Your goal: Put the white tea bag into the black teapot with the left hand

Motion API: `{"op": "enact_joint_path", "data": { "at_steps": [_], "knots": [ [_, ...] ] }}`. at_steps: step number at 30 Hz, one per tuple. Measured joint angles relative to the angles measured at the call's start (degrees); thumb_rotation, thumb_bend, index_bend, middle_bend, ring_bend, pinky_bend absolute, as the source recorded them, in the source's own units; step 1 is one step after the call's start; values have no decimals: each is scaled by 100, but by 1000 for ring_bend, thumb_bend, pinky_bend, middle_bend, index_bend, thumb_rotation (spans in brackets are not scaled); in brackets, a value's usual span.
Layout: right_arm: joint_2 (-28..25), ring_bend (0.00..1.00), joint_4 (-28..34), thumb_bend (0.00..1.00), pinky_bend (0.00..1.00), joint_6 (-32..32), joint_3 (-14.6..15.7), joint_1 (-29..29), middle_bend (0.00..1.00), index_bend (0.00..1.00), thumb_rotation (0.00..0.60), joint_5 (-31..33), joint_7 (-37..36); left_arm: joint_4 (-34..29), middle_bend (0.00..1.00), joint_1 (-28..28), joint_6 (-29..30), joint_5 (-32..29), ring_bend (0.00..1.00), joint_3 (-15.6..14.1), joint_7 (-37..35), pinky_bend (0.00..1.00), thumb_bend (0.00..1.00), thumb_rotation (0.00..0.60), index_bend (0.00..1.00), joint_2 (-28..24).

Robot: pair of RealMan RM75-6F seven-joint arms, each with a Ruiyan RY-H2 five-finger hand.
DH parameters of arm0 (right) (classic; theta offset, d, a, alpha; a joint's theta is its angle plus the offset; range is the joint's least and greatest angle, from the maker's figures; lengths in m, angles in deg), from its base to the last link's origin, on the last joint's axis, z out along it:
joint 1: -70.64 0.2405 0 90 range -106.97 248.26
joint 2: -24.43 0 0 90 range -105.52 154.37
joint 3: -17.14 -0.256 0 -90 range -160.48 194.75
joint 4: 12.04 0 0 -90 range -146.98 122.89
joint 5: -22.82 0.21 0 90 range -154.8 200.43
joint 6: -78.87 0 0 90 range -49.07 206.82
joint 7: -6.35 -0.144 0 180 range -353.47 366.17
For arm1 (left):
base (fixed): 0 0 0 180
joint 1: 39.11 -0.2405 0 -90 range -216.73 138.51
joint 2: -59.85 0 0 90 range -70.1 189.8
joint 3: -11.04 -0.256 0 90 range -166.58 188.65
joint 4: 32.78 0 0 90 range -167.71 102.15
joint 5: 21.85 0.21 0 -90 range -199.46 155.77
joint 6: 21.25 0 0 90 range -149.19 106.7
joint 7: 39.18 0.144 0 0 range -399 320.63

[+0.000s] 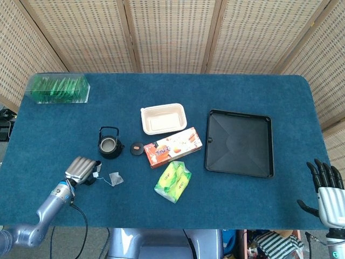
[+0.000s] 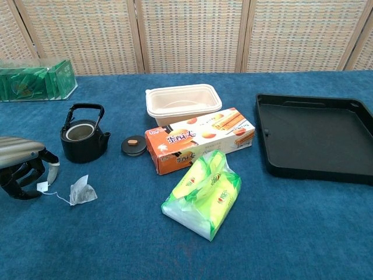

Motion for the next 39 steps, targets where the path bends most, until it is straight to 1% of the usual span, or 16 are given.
{"op": "enact_joint_path", "data": {
  "at_steps": [15, 22, 28, 34, 39],
  "knots": [
    [-8, 0, 6, 16, 90, -7, -3, -27, 107, 96, 600, -4, -14, -48, 774, 14, 18, 18, 738, -55, -127, 721, 342, 600, 539, -35],
    [-2, 0, 2, 16, 90, 2, -18, -22, 107, 96, 600, -2, -7, -155, 773, 39, -16, 68, 738, -55, -300, 721, 343, 600, 579, -110],
    [6, 0, -15, 16, 90, 15, -10, -30, 107, 96, 600, 5, -18, -148, 779, 57, -28, 72, 739, -68, -316, 721, 342, 600, 597, -104],
    [12, 0, -14, 16, 90, 16, -4, -41, 107, 96, 600, 8, -14, -122, 782, 74, -75, -22, 741, -72, -305, 721, 342, 600, 642, -71],
    [15, 0, -33, 16, 90, 29, -4, -37, 107, 97, 600, 2, -26, -106, 784, 67, -69, -8, 742, -91, -361, 721, 353, 600, 661, -63]
  ]
}}
